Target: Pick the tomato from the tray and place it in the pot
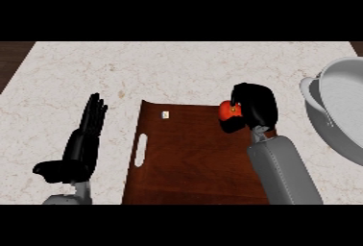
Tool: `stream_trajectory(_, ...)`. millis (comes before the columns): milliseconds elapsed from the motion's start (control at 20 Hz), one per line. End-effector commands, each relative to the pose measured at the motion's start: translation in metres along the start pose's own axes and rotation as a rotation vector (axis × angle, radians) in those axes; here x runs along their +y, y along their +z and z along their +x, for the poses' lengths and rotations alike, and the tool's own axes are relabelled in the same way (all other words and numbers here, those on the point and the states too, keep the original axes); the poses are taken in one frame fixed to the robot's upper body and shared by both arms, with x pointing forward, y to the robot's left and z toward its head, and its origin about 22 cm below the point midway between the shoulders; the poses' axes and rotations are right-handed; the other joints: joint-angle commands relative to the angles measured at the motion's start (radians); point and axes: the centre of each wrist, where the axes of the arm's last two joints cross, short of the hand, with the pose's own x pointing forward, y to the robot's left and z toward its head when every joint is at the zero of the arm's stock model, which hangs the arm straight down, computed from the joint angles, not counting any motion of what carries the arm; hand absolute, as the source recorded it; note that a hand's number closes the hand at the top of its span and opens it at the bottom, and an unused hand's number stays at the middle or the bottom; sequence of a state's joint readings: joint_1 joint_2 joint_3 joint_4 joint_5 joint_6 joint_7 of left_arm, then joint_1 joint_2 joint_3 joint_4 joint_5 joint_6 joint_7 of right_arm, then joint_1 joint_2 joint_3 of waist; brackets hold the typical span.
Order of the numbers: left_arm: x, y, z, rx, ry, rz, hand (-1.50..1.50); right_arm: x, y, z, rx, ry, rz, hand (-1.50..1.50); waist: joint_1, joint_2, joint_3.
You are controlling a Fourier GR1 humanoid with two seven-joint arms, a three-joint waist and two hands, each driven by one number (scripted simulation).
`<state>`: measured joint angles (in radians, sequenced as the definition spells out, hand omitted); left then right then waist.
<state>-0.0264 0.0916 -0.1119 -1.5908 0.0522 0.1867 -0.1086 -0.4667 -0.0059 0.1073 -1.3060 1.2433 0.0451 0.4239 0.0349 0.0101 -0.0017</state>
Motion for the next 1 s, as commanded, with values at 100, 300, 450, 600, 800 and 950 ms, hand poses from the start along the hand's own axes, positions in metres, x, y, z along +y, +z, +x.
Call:
stream_trajectory(100, 0.0, 0.006, -0.005, 0.012, -0.02, 0.008, 0.0, -0.043, -0.029, 0.059, 0.118, 0.003, -0.275, 1.5, 0.0, -0.006, 0.001)
stream_trajectory(300, -0.001, 0.001, -0.011, 0.007, -0.001, 0.012, 0.0, -0.055, -0.032, 0.088, 0.16, 0.065, -0.371, 1.5, -0.017, -0.008, 0.001)
stream_trajectory(450, 0.012, 0.015, -0.011, 0.013, -0.023, 0.017, 0.0, -0.069, -0.038, 0.085, 0.269, 0.096, -0.42, 1.5, -0.022, -0.01, 0.001)
stream_trajectory(600, 0.012, -0.002, -0.007, 0.021, -0.018, 0.015, 0.0, -0.068, -0.028, 0.085, 0.321, 0.103, -0.464, 1.5, -0.032, -0.01, 0.001)
stream_trajectory(800, 0.002, 0.006, -0.003, 0.002, -0.006, 0.027, 0.0, -0.11, -0.055, 0.056, 0.405, 0.113, -0.472, 1.5, -0.03, -0.01, 0.002)
stream_trajectory(950, 0.007, 0.023, -0.016, 0.015, -0.027, 0.045, 0.0, -0.114, -0.057, 0.024, 0.458, 0.118, -0.486, 1.5, -0.033, -0.011, 0.002)
